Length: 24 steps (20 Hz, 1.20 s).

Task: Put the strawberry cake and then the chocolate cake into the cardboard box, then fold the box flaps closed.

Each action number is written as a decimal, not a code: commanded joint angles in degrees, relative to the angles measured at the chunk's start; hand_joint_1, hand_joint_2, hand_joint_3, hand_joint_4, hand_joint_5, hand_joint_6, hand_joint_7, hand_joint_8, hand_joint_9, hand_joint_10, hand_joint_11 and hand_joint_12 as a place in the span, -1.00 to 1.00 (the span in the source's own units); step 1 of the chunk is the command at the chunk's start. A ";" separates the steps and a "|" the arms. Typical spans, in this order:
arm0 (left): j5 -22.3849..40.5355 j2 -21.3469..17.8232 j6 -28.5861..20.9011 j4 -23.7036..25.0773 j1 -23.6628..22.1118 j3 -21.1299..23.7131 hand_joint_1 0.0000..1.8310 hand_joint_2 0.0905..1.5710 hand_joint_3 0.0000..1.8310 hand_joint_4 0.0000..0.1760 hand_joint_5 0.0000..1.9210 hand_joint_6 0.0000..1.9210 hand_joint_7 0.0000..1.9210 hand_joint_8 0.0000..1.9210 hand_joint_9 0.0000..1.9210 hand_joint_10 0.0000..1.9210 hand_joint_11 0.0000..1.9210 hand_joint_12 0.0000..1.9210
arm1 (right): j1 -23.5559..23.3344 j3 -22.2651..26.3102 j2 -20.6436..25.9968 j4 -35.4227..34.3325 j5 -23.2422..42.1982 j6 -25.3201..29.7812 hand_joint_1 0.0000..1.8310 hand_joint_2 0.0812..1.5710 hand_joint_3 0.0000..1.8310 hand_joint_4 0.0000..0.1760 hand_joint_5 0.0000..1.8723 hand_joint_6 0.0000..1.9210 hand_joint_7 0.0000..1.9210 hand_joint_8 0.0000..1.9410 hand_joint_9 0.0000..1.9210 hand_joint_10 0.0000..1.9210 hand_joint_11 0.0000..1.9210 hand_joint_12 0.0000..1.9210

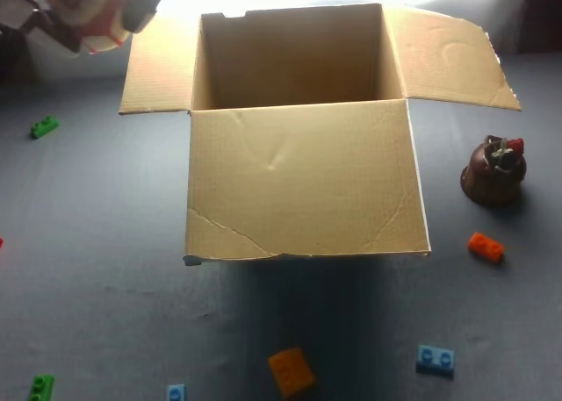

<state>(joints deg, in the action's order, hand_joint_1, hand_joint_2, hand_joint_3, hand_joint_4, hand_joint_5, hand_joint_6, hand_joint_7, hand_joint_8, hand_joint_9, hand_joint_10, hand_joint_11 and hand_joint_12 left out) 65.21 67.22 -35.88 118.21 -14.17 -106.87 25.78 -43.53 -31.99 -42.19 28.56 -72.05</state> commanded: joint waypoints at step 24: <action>-7.10 12.94 2.80 -2.92 4.78 0.06 0.54 0.66 -1.00 -1.00 -0.52 0.30 -0.49 0.73 -0.40 0.88 -0.59 1.00 | -0.34 -0.96 -0.55 0.86 6.33 1.51 -0.18 0.36 -1.00 -1.00 -0.89 -0.99 -0.85 -1.00 -0.86 -1.00 -1.00 -0.35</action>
<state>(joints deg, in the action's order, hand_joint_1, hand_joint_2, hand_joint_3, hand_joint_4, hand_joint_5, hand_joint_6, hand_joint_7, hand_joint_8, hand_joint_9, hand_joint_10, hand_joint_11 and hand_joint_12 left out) 60.01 80.55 -33.43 119.83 -8.86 -106.59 25.71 -43.97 -33.28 -42.17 28.93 -71.09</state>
